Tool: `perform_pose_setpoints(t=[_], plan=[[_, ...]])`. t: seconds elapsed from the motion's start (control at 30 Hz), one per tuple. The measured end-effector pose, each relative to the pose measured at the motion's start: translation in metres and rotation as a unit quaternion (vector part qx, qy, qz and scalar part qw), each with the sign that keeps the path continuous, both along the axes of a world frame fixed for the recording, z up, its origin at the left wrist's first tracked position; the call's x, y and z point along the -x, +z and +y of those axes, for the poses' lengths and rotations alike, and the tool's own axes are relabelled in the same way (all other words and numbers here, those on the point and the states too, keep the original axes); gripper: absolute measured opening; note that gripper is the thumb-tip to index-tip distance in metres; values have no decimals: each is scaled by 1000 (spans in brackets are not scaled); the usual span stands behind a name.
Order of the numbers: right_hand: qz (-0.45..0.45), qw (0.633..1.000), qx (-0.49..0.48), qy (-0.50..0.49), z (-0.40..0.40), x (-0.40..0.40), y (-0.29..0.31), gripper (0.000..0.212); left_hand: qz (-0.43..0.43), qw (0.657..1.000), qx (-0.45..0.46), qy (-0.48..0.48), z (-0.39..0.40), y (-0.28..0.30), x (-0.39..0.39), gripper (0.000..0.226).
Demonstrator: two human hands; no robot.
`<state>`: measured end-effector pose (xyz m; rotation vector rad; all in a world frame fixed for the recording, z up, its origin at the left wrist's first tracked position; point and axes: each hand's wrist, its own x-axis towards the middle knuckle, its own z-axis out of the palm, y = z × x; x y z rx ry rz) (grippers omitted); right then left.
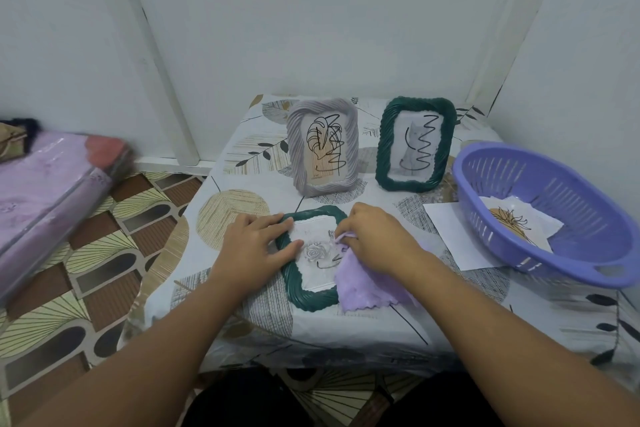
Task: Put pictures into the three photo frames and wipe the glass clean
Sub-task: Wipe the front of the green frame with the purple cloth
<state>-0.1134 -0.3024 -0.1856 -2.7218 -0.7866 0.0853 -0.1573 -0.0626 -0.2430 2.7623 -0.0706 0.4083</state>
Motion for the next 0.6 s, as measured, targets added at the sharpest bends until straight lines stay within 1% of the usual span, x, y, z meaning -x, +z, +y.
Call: perform_pose_setpoints(t=[0.13, 0.23, 0.3, 0.37, 0.5, 0.6], plan=[[50, 999, 5, 12, -10, -2, 6, 15, -2, 1000, 6, -1, 1, -1, -1, 73], [27, 1000, 14, 4, -4, -1, 6, 16, 2, 1000, 3, 0, 1, 0, -1, 73], [10, 1000, 2, -3, 1, -1, 3, 19, 3, 1000, 3, 0, 1, 0, 0, 73], [27, 1000, -15, 6, 0, -1, 1, 18, 3, 1000, 3, 1, 1, 0, 0, 73], [70, 997, -12, 41, -12, -2, 5, 15, 10, 1000, 5, 3, 0, 2, 1, 75], [45, 998, -24, 21, -8, -3, 2, 16, 11, 1000, -2, 0, 0, 2, 0, 74]])
